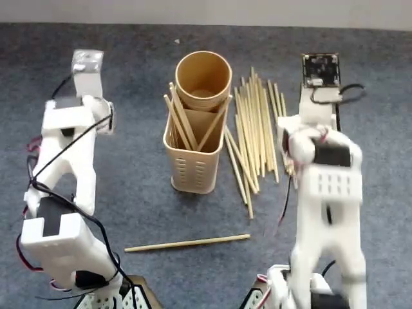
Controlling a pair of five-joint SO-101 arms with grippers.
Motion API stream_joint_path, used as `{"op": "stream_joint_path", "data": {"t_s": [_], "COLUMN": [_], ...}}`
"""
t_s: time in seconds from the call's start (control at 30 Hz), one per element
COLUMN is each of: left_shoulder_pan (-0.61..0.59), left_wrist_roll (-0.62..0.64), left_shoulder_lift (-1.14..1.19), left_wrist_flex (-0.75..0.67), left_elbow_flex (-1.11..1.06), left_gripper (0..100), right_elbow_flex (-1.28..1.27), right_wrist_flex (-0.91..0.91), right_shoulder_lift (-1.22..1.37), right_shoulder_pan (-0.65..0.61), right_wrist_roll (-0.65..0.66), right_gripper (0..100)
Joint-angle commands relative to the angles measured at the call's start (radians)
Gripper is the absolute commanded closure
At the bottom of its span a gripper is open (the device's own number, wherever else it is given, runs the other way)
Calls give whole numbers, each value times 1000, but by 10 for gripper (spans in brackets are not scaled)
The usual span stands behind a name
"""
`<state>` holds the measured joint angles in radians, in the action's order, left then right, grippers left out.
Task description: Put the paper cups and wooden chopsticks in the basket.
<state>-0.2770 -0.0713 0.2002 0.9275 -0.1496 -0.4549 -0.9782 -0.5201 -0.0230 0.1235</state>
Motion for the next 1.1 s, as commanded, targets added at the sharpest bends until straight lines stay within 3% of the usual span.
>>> {"op": "stream_joint_path", "data": {"t_s": [0.0,0.07,0.17,0.27,0.47,0.8,1.07], "left_shoulder_pan": [-18,-12,-19,15,156,239,325], "left_wrist_roll": [-502,-723,-1005,-1278,-1603,-1637,-1625], "left_shoulder_lift": [-79,-77,-159,-302,-604,-677,-677], "left_wrist_flex": [614,882,859,858,850,433,259], "left_elbow_flex": [401,562,470,217,-260,-713,-878], "left_gripper": [890,880,852,841,870,829,825], "right_elbow_flex": [108,163,265,361,498,647,739], "right_wrist_flex": [47,59,59,54,27,31,27], "right_shoulder_lift": [306,424,578,711,926,1159,1254], "right_shoulder_pan": [42,42,42,51,74,53,42], "right_wrist_roll": [78,78,81,100,150,152,152], "right_gripper": [853,853,853,853,853,853,854]}}
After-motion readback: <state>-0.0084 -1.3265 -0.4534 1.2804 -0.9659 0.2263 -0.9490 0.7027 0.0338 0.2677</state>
